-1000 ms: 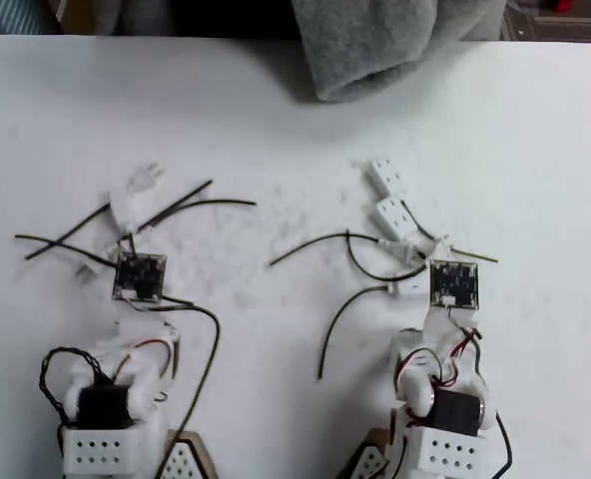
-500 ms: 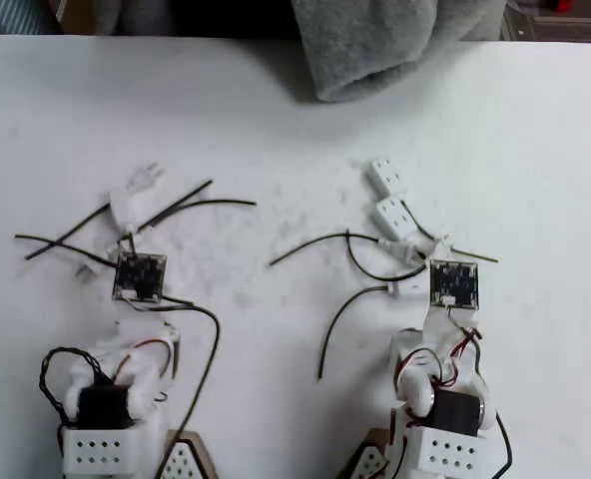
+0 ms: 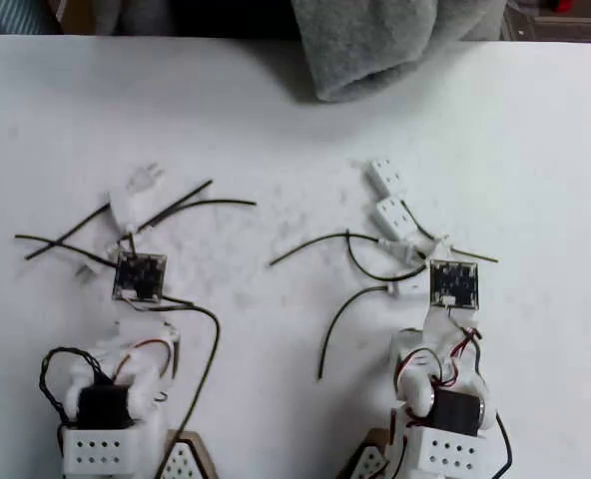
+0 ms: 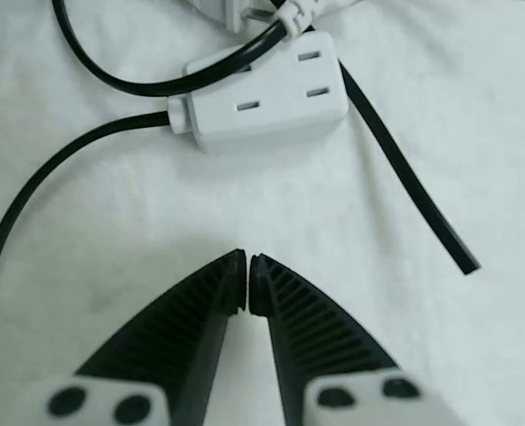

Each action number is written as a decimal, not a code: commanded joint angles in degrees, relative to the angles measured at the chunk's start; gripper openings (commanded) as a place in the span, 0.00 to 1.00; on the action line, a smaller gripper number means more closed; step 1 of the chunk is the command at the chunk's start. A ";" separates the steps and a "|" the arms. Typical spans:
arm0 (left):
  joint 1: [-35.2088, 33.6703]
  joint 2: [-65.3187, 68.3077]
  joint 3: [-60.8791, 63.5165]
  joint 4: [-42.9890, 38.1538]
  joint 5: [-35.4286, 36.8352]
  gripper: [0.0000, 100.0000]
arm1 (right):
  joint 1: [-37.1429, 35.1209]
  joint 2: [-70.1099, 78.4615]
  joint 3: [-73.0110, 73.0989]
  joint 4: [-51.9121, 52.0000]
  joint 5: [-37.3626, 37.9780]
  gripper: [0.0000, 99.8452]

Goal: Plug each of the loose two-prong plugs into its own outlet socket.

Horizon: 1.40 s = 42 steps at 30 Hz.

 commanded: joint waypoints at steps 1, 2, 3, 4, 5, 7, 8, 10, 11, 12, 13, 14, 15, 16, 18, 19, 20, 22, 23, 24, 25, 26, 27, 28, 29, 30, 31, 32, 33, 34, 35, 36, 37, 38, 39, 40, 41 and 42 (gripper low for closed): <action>-0.31 -0.04 -0.18 0.18 -0.26 0.03 | 0.57 -0.40 0.62 0.40 0.62 0.02; -0.31 -0.04 -0.18 0.18 -0.26 0.03 | 0.57 -0.40 0.62 0.40 0.62 0.02; -0.31 -0.04 -0.18 0.18 -0.26 0.03 | 0.57 -0.40 0.62 0.40 0.62 0.02; -0.31 -0.04 -0.18 0.18 -0.26 0.03 | 0.57 -0.40 0.62 0.40 0.62 0.02; -0.31 -0.04 -0.18 0.18 -0.26 0.03 | 0.57 -0.40 0.62 0.40 0.62 0.02; -0.31 -0.04 -0.18 0.18 -0.26 0.03 | 0.57 -0.40 0.62 0.40 0.62 0.02; -0.31 -0.04 -0.18 0.18 -0.26 0.03 | 0.57 -0.40 0.62 0.40 0.62 0.02; -0.31 -0.04 -0.18 0.18 -0.26 0.03 | 0.31 -0.40 0.62 0.40 0.44 0.02; -0.40 -0.04 -0.18 0.18 -0.18 0.03 | 0.31 -0.40 0.62 0.40 0.44 0.02; -0.22 -0.04 -0.18 0.18 -0.09 0.03 | 0.31 -0.40 0.62 0.40 0.62 0.02; -0.22 -0.04 -0.18 0.18 -0.09 0.03 | 0.31 -0.40 0.62 0.40 0.62 0.02; -0.22 -0.04 -0.18 0.18 -0.09 0.03 | 0.31 -0.40 0.62 0.40 0.62 0.02; -0.22 -0.04 -0.18 0.18 -0.09 0.03 | 0.31 -0.40 0.62 0.40 0.62 0.02; -0.22 -0.04 -0.18 0.18 -0.09 0.03 | 0.31 -0.40 0.62 0.40 0.62 0.02; -0.22 -0.04 -0.18 0.18 -0.18 0.03 | 0.40 -0.40 0.62 0.40 0.62 0.02; -0.22 -0.04 -0.18 0.18 -0.18 0.03 | 0.40 -0.40 0.62 0.40 0.62 0.02; -0.22 -0.04 -0.18 0.18 -0.18 0.03 | 0.31 -0.40 0.62 0.40 0.35 0.02; -0.22 -0.04 -0.18 0.18 -0.18 0.03 | 0.31 -0.40 0.62 0.40 0.26 0.02; -0.22 -0.04 -0.18 0.18 -0.18 0.03 | 0.31 -0.40 0.62 0.40 0.26 0.02; -0.22 -0.04 -0.18 0.18 -0.18 0.03 | 0.31 -0.40 0.62 0.40 0.26 0.02; -0.31 -0.04 -0.18 0.18 -0.18 0.03 | 0.31 -0.40 0.62 0.40 0.26 0.02; -0.22 -0.04 -0.18 0.18 -0.18 0.03 | 0.31 -0.40 0.62 0.40 0.26 0.02; -0.22 -0.04 -0.18 0.18 -0.18 0.03 | 0.31 -0.40 0.62 0.31 0.26 0.02; -0.22 -0.04 -0.18 0.18 -0.26 0.03 | 0.22 -0.40 0.62 0.04 0.26 0.02; -0.22 -0.04 -0.18 0.18 -0.26 0.03 | -0.40 -0.40 0.62 -0.75 0.26 0.02; -0.22 -0.04 -0.18 0.18 -0.09 0.03 | -1.45 -0.40 0.53 -2.15 0.26 0.02; -0.13 -0.04 -0.18 0.18 -0.09 0.03 | -2.42 -0.40 0.44 -3.47 0.26 0.02; -0.13 -0.04 -0.18 0.18 0.00 0.03 | -2.77 -0.40 0.26 -4.53 0.26 0.02; -0.13 -0.04 -0.44 0.18 0.00 0.03 | -2.59 -0.48 -0.97 -5.41 0.26 0.02; -0.13 -0.04 -0.53 0.18 -0.09 0.03 | -1.80 -0.48 -2.99 -6.46 0.35 0.02; -0.13 -0.04 -0.70 -0.18 -0.26 0.03 | -0.84 -0.48 -5.19 -7.78 0.62 0.02; -0.13 -0.04 -1.23 -1.49 -0.26 0.03 | -0.13 -0.48 -7.65 -9.71 0.62 0.02; -0.13 -0.04 -1.67 -3.60 -0.35 0.03 | 0.48 -0.48 -10.64 -12.09 0.70 0.02; -0.13 -0.04 -1.76 -5.98 -0.35 0.03 | 1.10 -0.48 -14.15 -14.64 0.70 0.02; -0.13 -0.04 -1.32 -8.44 -0.35 0.03 | 1.89 -0.48 -17.93 -16.66 0.79 0.02; -0.13 -0.04 -0.79 -10.81 -0.35 0.03 | 2.86 -0.48 -22.07 -18.42 0.79 0.02; -0.40 -0.04 -0.18 -12.48 -0.35 0.03 | 3.91 -0.48 -25.93 -19.82 0.79 0.02; -0.57 -0.04 -0.09 -13.01 -0.44 0.03 | 4.79 -0.48 -29.80 -21.41 1.41 0.02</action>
